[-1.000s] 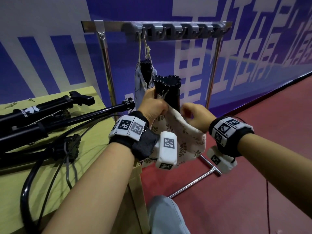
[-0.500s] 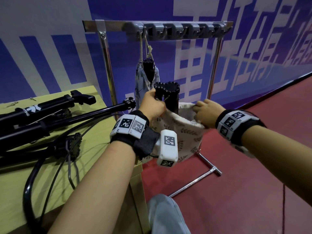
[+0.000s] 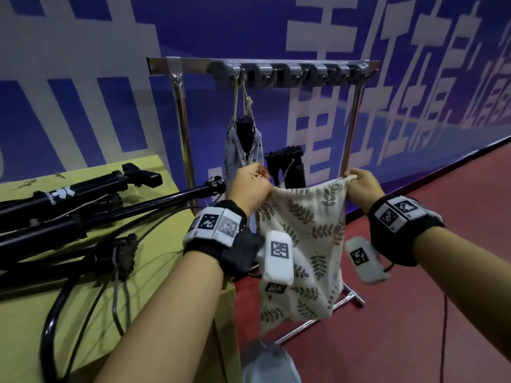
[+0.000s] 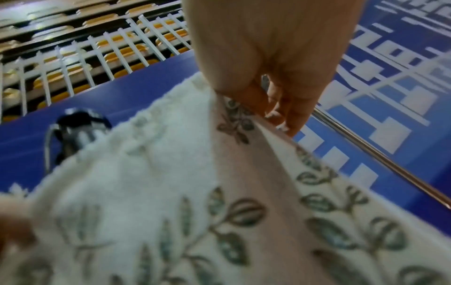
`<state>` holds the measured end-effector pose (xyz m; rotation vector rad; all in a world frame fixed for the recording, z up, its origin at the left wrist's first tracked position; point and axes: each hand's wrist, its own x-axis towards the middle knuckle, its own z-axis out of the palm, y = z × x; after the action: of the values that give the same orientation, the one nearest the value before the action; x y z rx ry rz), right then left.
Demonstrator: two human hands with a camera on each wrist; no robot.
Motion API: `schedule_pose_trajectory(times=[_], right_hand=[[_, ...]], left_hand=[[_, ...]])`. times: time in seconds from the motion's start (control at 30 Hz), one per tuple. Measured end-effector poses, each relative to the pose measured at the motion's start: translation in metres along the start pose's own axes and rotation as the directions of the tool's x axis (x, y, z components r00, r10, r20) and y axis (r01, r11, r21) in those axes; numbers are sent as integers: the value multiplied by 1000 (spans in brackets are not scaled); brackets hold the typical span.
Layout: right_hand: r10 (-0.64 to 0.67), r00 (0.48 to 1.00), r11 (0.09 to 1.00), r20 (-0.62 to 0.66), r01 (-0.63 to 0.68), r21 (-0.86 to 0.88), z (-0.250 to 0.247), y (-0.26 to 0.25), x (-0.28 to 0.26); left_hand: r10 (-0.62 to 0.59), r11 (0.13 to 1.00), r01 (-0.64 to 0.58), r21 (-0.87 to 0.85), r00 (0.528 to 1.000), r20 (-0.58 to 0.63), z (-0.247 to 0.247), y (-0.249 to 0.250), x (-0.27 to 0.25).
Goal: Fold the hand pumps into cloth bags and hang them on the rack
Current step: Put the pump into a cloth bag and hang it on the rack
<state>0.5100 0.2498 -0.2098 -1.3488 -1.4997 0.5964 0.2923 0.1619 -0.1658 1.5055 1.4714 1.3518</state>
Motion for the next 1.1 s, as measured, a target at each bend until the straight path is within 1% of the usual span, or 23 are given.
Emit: schedule_pose_trajectory(times=[0.03, 0.07, 0.13, 0.2, 0.27, 0.33, 0.37, 0.43, 0.47, 0.53, 0.6, 0.63, 0.67, 0.7, 0.77, 0.8, 0.83, 0.9, 1.0, 1.1], right_hand=[[64, 997, 997, -34, -63, 47, 0, 5, 2], [100, 993, 994, -68, -96, 58, -1, 12, 5], [122, 987, 992, -108, -126, -25, -4, 16, 6], [92, 987, 977, -130, -114, -180, -8, 11, 1], [5, 993, 941, -120, -45, -337, -10, 8, -4], [-36, 996, 883, -78, -5, -469, -12, 4, -9], [-21, 998, 851, -52, -10, -526, -13, 4, -9], [79, 997, 815, -26, -80, -574, -19, 5, -8], [136, 991, 809, -7, -115, -576, -22, 5, -7], [266, 962, 837, 65, -197, -511, -25, 8, -4], [392, 904, 890, 169, -326, -319, -22, 11, -7], [440, 878, 890, 187, -398, -222, -19, 10, -11], [468, 865, 880, 184, -435, -190, -15, 14, -12], [467, 863, 876, 191, -423, -231, -11, 17, -14], [399, 896, 854, 195, -285, -436, -3, 25, -17], [371, 912, 827, 178, -236, -511, 0, 28, -18], [348, 924, 811, 159, -211, -546, 2, 29, -20], [304, 946, 810, 110, -196, -553, 1, 29, -21], [240, 971, 820, -3, -205, -534, -2, 30, -18], [183, 978, 837, -100, -208, -506, -4, 29, -16]], left_hand=[[24, 995, -26, 100, 1000, 20, 2, -2, 2], [34, 973, -45, 225, 998, 52, 4, -4, 3], [9, 877, -64, 477, 993, 117, 8, -9, 4], [-17, 757, -101, 646, 985, 174, 11, -13, 5], [-42, 684, -131, 717, 975, 217, 11, -16, 6], [-30, 672, -166, 722, 968, 251, 9, -19, 8], [-11, 681, -188, 708, 964, 266, 8, -20, 9], [37, 711, -214, 670, 963, 268, 7, -18, 10], [43, 721, -216, 659, 962, 269, 7, -17, 9], [36, 757, -220, 615, 955, 296, 8, -14, 6], [50, 805, -242, 541, 937, 346, 10, -10, 1], [59, 824, -250, 507, 930, 363, 10, -9, -1], [62, 844, -247, 477, 927, 370, 11, -8, -2], [59, 864, -234, 445, 926, 372, 11, -8, -2], [49, 893, -209, 398, 925, 376, 11, -9, -1], [41, 899, -202, 390, 923, 383, 11, -9, -2], [32, 901, -198, 386, 918, 395, 10, -9, -2], [11, 892, -207, 403, 899, 438, 9, -10, -4], [-45, 813, -256, 524, 868, 495, 9, -14, -3], [-108, 754, -239, 612, 874, 474, 7, -20, -1]])
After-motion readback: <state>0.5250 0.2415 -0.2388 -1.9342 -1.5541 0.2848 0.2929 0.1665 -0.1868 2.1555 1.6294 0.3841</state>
